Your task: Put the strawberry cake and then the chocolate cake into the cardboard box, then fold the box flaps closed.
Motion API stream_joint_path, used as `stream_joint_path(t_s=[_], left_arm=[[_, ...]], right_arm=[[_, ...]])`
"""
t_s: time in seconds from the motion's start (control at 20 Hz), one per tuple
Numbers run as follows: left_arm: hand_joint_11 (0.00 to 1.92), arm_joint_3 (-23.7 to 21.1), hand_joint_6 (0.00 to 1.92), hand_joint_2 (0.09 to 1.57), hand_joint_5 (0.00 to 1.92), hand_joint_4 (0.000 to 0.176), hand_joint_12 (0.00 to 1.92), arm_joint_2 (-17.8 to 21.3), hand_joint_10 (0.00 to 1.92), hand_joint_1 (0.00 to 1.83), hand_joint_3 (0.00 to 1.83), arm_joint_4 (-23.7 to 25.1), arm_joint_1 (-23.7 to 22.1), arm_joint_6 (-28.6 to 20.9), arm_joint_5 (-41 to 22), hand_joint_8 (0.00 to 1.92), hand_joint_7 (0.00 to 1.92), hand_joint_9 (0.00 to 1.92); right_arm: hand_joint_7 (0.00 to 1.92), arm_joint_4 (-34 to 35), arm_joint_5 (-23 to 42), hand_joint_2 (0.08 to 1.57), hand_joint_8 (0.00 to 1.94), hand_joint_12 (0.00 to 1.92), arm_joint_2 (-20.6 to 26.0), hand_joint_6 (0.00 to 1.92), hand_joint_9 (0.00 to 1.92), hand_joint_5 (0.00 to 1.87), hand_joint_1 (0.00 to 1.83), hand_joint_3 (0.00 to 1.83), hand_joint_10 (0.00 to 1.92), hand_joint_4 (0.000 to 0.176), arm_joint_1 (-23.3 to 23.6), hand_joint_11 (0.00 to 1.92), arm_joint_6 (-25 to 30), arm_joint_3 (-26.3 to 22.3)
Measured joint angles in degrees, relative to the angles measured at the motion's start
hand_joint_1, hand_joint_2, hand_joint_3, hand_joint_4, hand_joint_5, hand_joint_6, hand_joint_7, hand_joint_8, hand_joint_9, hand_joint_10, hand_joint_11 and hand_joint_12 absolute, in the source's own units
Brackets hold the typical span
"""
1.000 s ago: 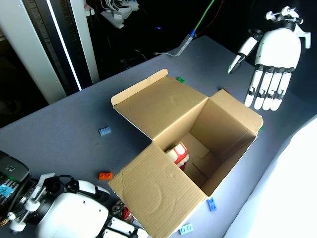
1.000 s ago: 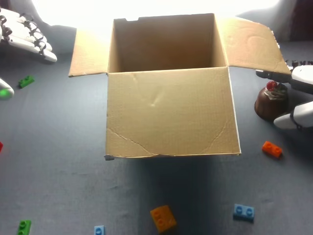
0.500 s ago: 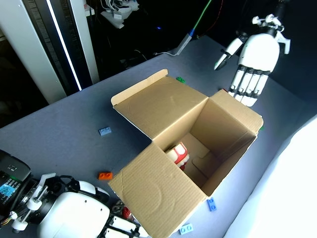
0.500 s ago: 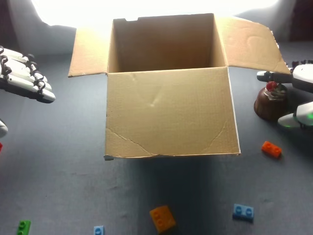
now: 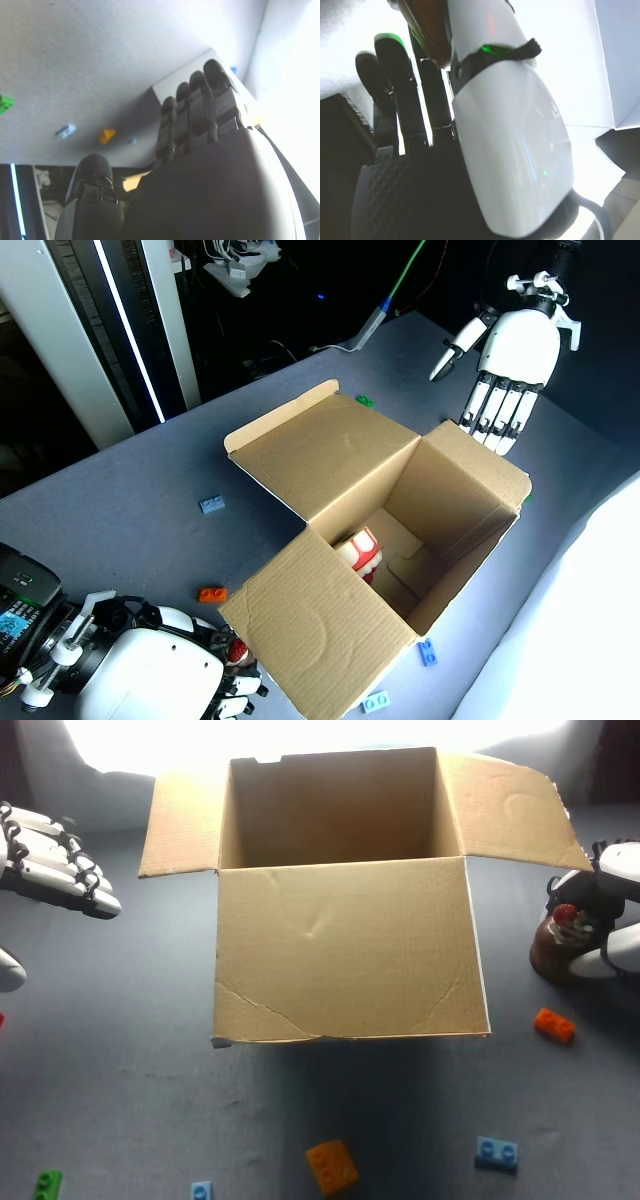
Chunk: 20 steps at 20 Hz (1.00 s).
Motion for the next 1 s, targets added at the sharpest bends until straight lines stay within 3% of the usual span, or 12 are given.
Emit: stream_joint_path(t_s=[0.15,0.2,0.25,0.35,0.4,0.45,0.6,0.7,0.75,0.85,0.9,1.0], left_arm=[[0.00,0.00,0.00,1.21,0.13,0.030,0.53,0.02,0.01,0.00,0.00,-0.02,0.00,0.57,-0.02,0.01,0.17,0.15],[0.00,0.00,0.01,1.22,0.13,0.023,0.53,0.02,0.01,0.00,0.00,-0.39,0.00,0.59,-0.26,0.01,0.17,0.15],[0.00,0.00,0.00,1.22,0.13,0.026,0.53,0.00,0.00,0.00,0.00,-0.63,0.00,0.59,-0.46,0.00,0.16,0.15],[0.00,0.00,0.00,1.22,0.12,0.029,0.51,0.00,0.00,0.00,0.00,-1.29,0.00,0.59,-0.90,0.00,0.15,0.14],[0.00,0.00,0.00,1.21,0.12,0.028,0.54,0.00,0.00,0.00,0.00,-1.18,0.00,0.59,-0.90,0.00,0.15,0.14],[0.00,0.00,0.00,1.21,0.12,0.030,0.55,0.02,0.00,0.00,0.00,-1.25,0.00,0.59,-0.92,0.00,0.15,0.14],[0.00,-0.26,0.00,1.23,0.11,0.011,0.60,0.02,0.00,0.00,0.00,-1.36,0.00,0.59,-0.74,0.00,0.14,0.14],[0.00,-0.42,0.00,1.22,0.11,0.012,0.60,0.02,0.00,0.00,0.00,-1.31,0.00,0.59,-0.70,0.00,0.15,0.15],[0.00,-0.42,0.00,1.23,0.11,0.012,0.58,0.02,0.00,0.00,0.00,-1.46,0.00,0.57,-0.76,0.00,0.15,0.15],[0.00,-0.44,0.00,1.24,0.10,0.008,0.61,0.00,0.00,0.00,0.00,-1.75,0.00,0.59,-0.63,0.00,0.14,0.16],[0.00,-0.63,0.00,1.24,0.09,0.010,0.62,0.00,0.00,0.00,0.00,-1.77,-0.02,0.59,-0.55,0.00,0.12,0.14],[0.00,-0.76,0.01,1.24,0.12,0.016,0.64,0.00,0.00,0.00,0.00,-1.90,-0.02,0.59,-0.70,0.01,0.14,0.15]], right_arm=[[0.85,-0.24,-1.75,1.15,1.27,1.68,3.50,0.94,0.67,0.98,1.21,0.00,1.15,0.000,0.96,0.31,0.39,-3.15],[0.89,-0.31,-2.03,1.15,1.19,1.69,5.16,0.91,0.71,1.00,1.32,0.00,1.39,0.000,1.64,0.35,0.39,-4.48],[0.88,-0.28,-1.81,1.16,1.17,1.67,6.71,0.95,0.72,0.98,1.34,0.00,1.45,0.000,2.21,0.36,0.44,-5.60],[0.82,-0.28,-1.33,1.18,1.27,1.69,10.29,1.14,0.64,0.89,1.19,0.00,1.21,0.010,3.39,0.34,1.14,-7.74],[0.87,-0.11,-1.40,1.18,1.17,1.68,11.37,1.14,0.72,0.88,1.31,0.00,1.40,0.000,3.56,0.37,1.84,-8.07],[0.87,-0.11,-2.62,1.18,1.16,1.68,12.46,1.15,0.72,0.87,1.33,0.00,1.45,0.000,4.04,0.36,2.47,-8.70],[0.91,0.26,-4.66,1.18,1.17,1.69,15.50,1.22,0.73,0.82,1.34,0.00,1.40,0.000,4.61,0.30,3.15,-11.17],[0.89,0.37,-5.46,1.18,1.22,1.73,17.05,1.23,0.66,0.81,1.22,0.00,1.29,0.000,6.49,0.28,3.21,-11.30],[0.89,0.55,-5.25,1.19,1.20,1.78,18.23,1.27,0.68,0.79,1.31,0.00,1.42,0.000,8.46,0.26,3.21,-11.30],[0.90,0.79,-4.26,1.19,1.18,1.79,19.30,1.29,0.69,0.78,1.33,0.00,1.46,0.000,12.09,0.27,3.21,-11.06],[0.89,0.81,-3.74,1.19,1.22,1.79,19.52,1.27,0.65,0.78,1.21,0.00,1.34,0.000,13.29,0.27,3.21,-11.06],[0.89,0.74,-3.91,1.18,1.19,1.78,19.37,1.25,0.64,0.82,1.19,0.00,1.24,0.023,14.82,0.26,3.21,-11.21]])
